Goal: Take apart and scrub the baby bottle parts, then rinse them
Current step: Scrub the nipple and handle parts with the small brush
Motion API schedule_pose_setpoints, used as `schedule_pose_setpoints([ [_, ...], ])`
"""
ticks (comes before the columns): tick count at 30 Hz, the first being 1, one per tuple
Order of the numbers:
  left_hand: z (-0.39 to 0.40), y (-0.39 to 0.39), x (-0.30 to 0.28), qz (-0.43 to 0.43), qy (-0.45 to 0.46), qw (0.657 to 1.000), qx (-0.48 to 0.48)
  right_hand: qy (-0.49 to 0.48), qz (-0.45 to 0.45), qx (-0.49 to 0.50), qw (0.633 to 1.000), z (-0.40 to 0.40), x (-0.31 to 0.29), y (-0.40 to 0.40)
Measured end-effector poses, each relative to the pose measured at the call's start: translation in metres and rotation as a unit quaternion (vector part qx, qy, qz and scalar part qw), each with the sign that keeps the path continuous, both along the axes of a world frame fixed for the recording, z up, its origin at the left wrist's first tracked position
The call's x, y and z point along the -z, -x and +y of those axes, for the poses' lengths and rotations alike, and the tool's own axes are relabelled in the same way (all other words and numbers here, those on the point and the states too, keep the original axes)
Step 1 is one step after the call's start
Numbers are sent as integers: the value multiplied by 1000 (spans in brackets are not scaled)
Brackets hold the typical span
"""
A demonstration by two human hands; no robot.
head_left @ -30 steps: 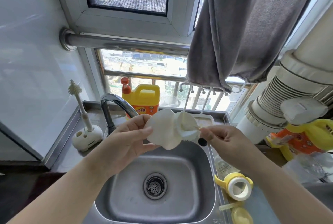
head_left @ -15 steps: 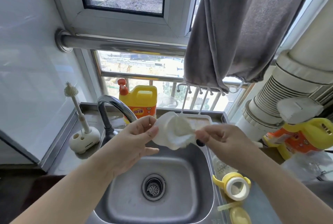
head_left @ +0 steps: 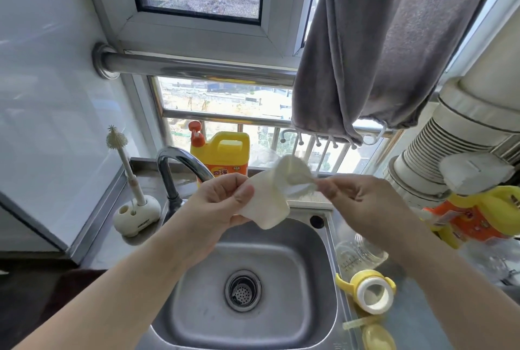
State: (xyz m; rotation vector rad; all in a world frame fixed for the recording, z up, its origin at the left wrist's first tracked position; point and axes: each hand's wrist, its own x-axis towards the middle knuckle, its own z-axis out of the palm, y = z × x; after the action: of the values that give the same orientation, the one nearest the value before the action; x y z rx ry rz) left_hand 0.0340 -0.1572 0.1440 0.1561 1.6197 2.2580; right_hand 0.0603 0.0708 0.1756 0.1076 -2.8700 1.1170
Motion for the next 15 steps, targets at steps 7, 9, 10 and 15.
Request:
schedule_pose_setpoints([
  [7,0,2,-2,5,-18,1000,19,34,-1,47,998,-5,-2,9],
  [9,1,0,-3,9,-7,1000,16,41,-8,15,999,-12,-2,8],
  [10,2,1,-2,9,-1,1000,13,38,-2,6,999,-15,-3,8],
  [15,0,0,-3,9,-1,1000,-1,40,12,21,999,-11,-3,10],
])
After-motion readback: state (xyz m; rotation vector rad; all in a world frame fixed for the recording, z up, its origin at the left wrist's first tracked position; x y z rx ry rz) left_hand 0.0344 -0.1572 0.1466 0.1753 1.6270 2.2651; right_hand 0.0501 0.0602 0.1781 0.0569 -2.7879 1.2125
